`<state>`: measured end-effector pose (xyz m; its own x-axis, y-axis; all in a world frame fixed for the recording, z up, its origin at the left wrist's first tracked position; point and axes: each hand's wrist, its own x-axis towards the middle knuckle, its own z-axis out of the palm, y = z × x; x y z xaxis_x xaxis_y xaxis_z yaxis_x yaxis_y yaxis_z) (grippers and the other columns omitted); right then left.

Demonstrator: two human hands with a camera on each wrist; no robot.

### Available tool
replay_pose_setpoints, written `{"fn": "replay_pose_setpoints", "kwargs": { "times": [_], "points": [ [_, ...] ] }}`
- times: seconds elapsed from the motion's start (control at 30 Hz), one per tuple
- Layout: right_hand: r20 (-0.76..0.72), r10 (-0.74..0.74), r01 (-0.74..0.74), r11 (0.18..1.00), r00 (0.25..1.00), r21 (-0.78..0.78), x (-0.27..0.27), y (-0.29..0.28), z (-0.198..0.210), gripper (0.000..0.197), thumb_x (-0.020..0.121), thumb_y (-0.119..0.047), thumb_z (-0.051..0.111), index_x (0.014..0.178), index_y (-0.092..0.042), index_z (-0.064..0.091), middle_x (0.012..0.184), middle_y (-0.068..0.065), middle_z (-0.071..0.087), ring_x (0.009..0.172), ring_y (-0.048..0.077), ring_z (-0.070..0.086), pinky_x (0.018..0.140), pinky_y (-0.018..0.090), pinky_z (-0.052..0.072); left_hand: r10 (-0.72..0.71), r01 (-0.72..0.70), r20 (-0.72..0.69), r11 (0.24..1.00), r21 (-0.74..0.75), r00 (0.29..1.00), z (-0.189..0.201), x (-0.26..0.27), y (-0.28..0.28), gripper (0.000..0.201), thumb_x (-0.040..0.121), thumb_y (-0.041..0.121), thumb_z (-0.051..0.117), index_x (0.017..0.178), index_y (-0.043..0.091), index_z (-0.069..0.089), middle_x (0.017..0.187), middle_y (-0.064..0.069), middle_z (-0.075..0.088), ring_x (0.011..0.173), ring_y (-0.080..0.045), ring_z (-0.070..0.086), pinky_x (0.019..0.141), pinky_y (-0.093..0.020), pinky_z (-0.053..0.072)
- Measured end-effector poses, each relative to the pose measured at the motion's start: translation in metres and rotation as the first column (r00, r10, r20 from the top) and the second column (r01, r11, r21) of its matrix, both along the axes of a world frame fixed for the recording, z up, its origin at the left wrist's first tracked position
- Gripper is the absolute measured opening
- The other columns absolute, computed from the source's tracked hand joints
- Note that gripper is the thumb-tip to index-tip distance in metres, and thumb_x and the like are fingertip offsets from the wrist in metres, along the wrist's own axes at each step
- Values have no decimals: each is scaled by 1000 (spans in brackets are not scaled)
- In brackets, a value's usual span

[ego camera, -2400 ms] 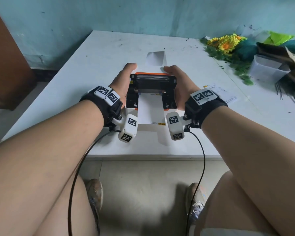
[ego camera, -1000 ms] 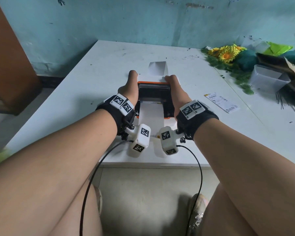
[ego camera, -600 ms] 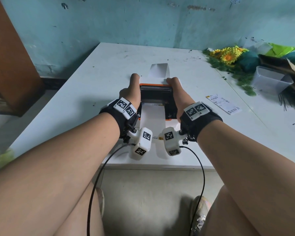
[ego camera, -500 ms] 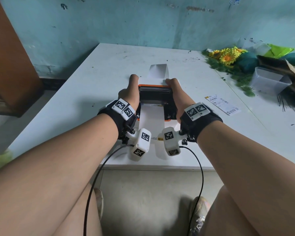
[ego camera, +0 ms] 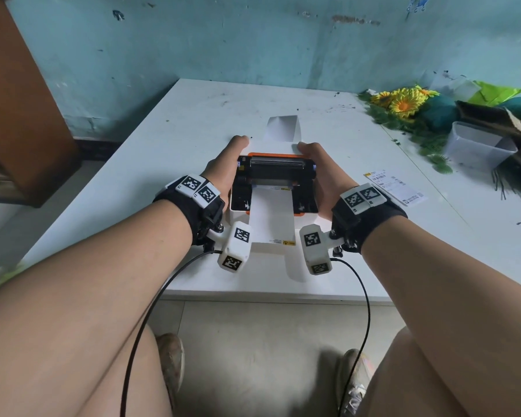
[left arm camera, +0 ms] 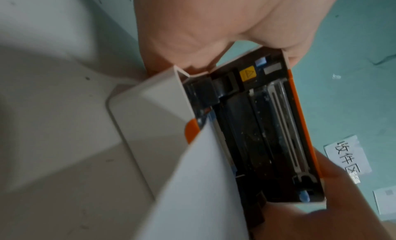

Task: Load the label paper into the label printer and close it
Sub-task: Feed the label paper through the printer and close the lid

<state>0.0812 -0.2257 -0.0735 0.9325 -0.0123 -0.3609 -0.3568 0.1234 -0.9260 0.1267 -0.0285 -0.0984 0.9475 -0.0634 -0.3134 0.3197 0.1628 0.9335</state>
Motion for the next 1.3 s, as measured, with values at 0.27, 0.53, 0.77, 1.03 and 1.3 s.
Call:
{"fn": "replay_pose_setpoints", "kwargs": {
  "times": [0.27,0.53,0.77,1.03,1.3],
  "points": [
    [48,40,-41,999,998,17,-9,-1,-4,36,95,-60,64,106,-27,71,124,14,78,121,35,73,112,59,50,-33,34,35,999,-28,999,-2,-3,4,59,70,62,72,111,21,71,91,-7,75,71,-30,75,68,-36,61],
    [76,30,-28,999,997,-25,-17,-3,-2,40,96,-61,63,118,-28,70,126,11,79,118,31,75,109,54,54,27,-27,16,1000,3,999,-4,-5,-3,67,62,68,71,111,22,67,94,-5,66,77,-30,68,64,-34,58],
    [77,-6,14,995,997,-98,-23,-3,-4,57,88,-72,67,117,-23,71,123,8,80,119,26,73,103,43,55,-28,29,22,999,-35,999,-7,-9,3,50,66,64,73,94,23,70,76,-3,70,69,-28,71,71,-37,58],
    [198,273,-204,929,941,-310,-25,-6,-13,24,97,-29,76,120,-21,75,118,1,80,104,3,75,90,22,59,19,-18,21,999,-50,1000,-8,-7,0,45,79,60,74,101,21,70,78,-3,71,61,-25,73,54,-29,59],
    [199,184,-92,912,963,-400,-15,-7,-32,30,81,-3,88,102,-22,77,122,23,76,113,37,74,109,52,56,9,-9,12,999,-46,1000,-3,-9,0,60,65,61,78,108,21,68,87,-4,73,65,-26,77,58,-34,62]
  ]
}}
